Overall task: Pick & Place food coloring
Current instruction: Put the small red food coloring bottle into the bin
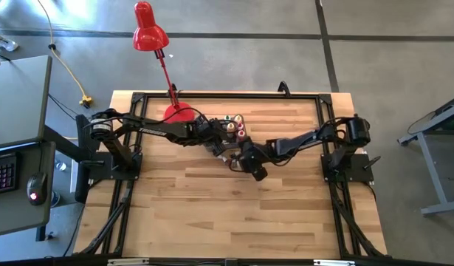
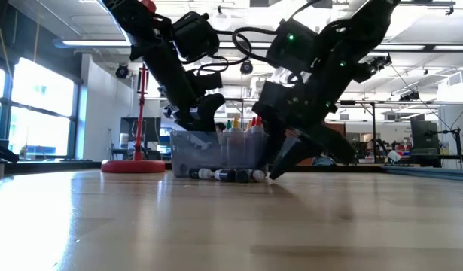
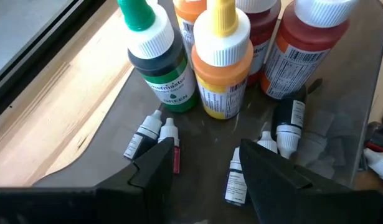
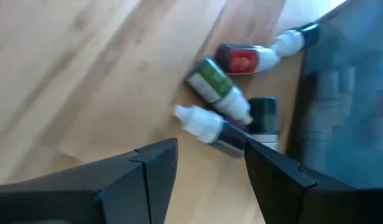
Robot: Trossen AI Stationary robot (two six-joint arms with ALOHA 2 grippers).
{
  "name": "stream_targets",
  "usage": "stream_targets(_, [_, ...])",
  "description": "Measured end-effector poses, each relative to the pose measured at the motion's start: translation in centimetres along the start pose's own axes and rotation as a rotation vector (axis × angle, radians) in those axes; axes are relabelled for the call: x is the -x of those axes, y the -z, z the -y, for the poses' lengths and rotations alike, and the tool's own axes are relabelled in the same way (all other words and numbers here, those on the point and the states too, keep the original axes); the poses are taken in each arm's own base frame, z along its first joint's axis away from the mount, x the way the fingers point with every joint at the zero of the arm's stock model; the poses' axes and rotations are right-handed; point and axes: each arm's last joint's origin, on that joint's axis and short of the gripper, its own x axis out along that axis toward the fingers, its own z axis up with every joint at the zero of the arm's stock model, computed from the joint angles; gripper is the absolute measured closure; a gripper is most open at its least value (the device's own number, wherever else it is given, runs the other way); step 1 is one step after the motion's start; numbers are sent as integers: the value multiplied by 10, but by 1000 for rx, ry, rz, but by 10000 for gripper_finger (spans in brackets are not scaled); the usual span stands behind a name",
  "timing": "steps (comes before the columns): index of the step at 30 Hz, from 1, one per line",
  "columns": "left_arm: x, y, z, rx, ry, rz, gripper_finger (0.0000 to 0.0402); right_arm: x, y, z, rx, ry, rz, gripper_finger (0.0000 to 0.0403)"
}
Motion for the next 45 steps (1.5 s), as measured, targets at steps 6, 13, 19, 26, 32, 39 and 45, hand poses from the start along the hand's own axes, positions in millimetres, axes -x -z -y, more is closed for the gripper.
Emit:
stream_targets(6, [0, 0, 0, 0, 0, 0, 222, -1, 4, 8, 108, -39, 54, 222])
stream_targets(13, [0, 0, 0, 0, 12, -3, 222, -2, 5, 8, 184, -107, 126, 222])
stream_targets(19, [0, 0, 0, 0, 12, -3, 222, -2, 6, 14, 163, -103, 164, 222])
stream_targets(26, [0, 0, 0, 0, 12, -3, 222, -2, 16, 19, -12, -164, 143, 222])
stream_targets(32, [0, 0, 0, 1, 13, -3, 222, -2, 16, 17, -29, -197, 147, 222])
stream_targets(39, [0, 0, 0, 1, 13, -3, 222, 0, 12, 7, -116, -215, 80, 223])
stream_targets(45, [0, 0, 0, 1, 13, -2, 222, 2, -1, -13, 3, -158, 26, 238])
